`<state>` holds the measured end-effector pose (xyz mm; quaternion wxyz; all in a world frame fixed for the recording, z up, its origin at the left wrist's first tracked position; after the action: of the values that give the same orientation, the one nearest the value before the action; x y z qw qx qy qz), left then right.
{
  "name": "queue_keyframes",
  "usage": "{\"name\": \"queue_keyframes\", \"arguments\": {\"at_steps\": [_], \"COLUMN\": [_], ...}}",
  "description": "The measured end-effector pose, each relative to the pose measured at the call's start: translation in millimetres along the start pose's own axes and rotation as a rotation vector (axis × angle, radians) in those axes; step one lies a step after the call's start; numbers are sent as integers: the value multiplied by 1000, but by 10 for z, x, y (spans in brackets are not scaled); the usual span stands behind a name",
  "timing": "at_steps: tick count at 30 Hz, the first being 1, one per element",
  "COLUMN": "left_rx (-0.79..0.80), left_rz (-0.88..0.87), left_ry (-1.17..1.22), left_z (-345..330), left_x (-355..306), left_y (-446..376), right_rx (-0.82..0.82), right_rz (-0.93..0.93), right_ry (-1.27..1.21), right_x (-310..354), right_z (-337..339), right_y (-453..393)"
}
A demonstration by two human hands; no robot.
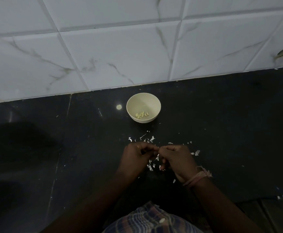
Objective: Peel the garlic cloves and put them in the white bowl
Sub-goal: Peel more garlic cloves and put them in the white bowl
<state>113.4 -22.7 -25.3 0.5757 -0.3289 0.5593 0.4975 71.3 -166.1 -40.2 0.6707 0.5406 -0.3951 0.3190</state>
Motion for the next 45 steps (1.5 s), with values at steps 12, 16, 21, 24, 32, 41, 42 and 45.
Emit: {"name": "queue_keyframes", "arguments": {"at_steps": [12,16,21,24,32,41,42,45], "left_rx": [-85,-97,-83,-76,-106,-117,-117,-118], "left_rz": [64,54,166,224,370,384,375,342], "left_ry": [335,316,451,548,910,969,959,893], "left_z": [8,-21,-98,-125,-213,-199,-196,-182], "left_x": [84,88,215,251,355,424,426,410], "left_y": [41,97,171,181,221,213,209,225], "right_rx": [40,40,34,16,-41,-238,-243,-198], "right_rz": [-14,-23,-15,16,13,180,203,272], "right_ry": [0,-42,-48,5,-46,295,329,353], "right_x": [71,46,13,21,-28,72,106,174], "right_z": [-74,-103,-106,-87,10,167,167,93], "right_y": [-7,-12,-3,0,6,25,27,39]}}
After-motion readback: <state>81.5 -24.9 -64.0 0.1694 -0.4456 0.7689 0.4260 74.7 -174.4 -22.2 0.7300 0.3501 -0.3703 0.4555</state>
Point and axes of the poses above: each hand's wrist, its own y-axis away from the middle knuckle, its own z-axis out of the back of the hand, x = y × z, the point moved 9 cm from there along -y, towards the middle knuckle, and after that the axes turned 7 degrees about y, right-handed, at the moved point
